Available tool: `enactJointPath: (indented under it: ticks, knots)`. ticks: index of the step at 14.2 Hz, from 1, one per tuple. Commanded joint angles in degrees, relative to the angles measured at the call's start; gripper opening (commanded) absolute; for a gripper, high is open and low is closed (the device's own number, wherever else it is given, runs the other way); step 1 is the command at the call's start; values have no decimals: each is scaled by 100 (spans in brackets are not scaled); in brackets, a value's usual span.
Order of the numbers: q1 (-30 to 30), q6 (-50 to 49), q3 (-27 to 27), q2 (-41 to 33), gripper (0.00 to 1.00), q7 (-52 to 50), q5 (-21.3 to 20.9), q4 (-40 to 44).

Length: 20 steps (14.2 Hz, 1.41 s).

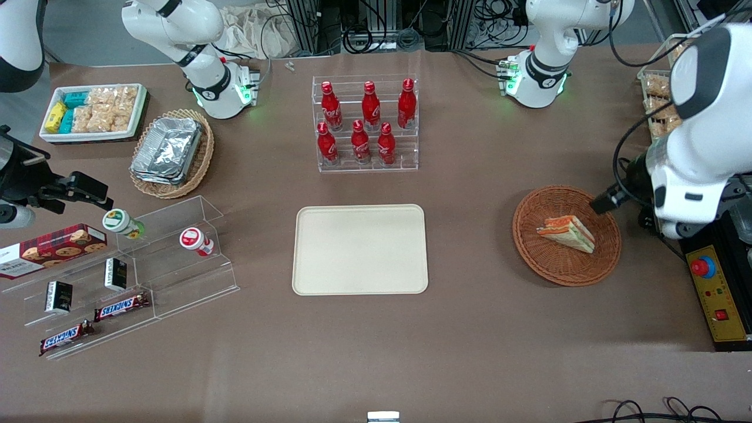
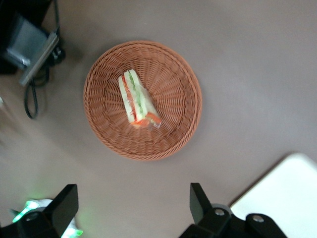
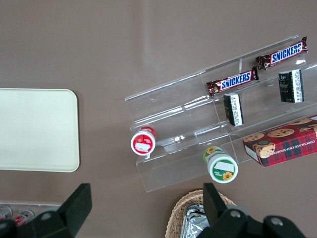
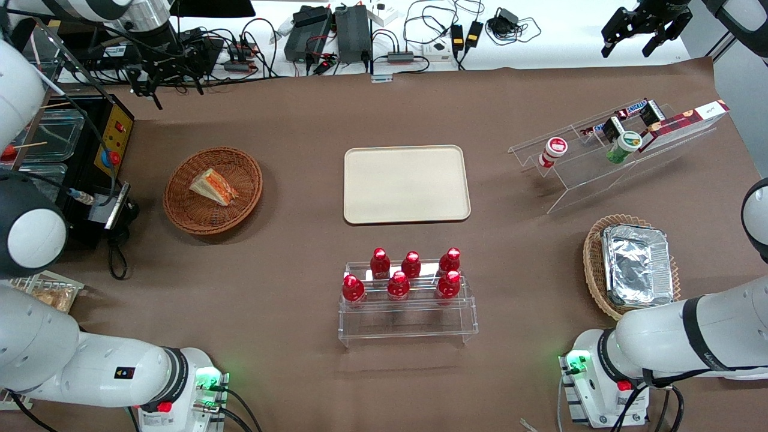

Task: Place sandwich from basket to tray
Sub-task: 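Move the left gripper down over the wrapped sandwich in the wicker basket, then close the left gripper on the wrapped sandwich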

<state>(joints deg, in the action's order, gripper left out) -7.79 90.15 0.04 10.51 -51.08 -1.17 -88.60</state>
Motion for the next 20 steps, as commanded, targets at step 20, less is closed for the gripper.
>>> enactJointPath:
  ticks: [20]
  knots:
    - [129,4678,576,795,99,-1449,318,-3674]
